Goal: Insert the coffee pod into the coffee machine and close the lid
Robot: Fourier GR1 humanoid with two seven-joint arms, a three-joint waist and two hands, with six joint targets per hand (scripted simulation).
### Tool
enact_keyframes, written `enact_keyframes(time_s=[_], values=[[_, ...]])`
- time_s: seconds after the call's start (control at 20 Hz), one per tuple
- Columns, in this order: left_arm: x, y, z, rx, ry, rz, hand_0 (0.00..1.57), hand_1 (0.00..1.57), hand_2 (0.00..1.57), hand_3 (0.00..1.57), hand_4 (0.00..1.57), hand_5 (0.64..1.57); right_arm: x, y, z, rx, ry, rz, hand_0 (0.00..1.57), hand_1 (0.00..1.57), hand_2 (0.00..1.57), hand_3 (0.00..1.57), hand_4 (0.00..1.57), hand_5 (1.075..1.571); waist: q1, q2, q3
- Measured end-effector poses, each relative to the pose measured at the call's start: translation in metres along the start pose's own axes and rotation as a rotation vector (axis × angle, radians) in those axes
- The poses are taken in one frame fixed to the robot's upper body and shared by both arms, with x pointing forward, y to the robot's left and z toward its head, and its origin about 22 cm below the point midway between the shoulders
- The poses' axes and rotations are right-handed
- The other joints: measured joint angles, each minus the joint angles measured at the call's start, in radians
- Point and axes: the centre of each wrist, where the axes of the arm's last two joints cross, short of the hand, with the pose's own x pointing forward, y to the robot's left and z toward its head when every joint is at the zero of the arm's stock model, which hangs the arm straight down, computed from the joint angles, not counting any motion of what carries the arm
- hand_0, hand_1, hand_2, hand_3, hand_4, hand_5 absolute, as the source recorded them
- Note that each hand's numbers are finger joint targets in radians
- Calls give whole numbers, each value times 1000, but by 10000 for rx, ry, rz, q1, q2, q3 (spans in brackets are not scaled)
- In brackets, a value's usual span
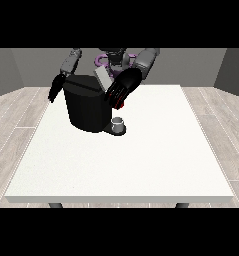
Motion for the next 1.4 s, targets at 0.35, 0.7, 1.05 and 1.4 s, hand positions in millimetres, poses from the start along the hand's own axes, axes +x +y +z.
enact_keyframes(time_s=[0.35, 0.7, 1.05, 1.4], values=[[8, -49, -1, -1027, 258, 638, 0, 0, 0, 0, 0, 1571, -41, -15, 16, -272, 1281, -110, 0, 0, 0, 0, 0, 1571, 811, -1208, -11], [10, -127, 15, -1943, 194, 2941, 0, 0, 0, 0, 198, 1571, -88, -26, 54, -412, 2573, -148, 0, 0, 0, 0, 0, 1571, 1707, -2832, -25], [6, -238, 68, -1532, 1046, 9009, 0, 0, 0, 0, 274, 1571, -115, -37, 88, -955, 3496, -288, 0, 0, 0, 0, 0, 1571, 2917, -4557, -49], [3, -319, 140, -2061, 2654, 11611, 0, 0, 0, 0, 442, 1571, -98, -38, 83, -43, 2978, -1011, 0, 0, 0, 0, 0, 1571, 3731, -6143, -32]])
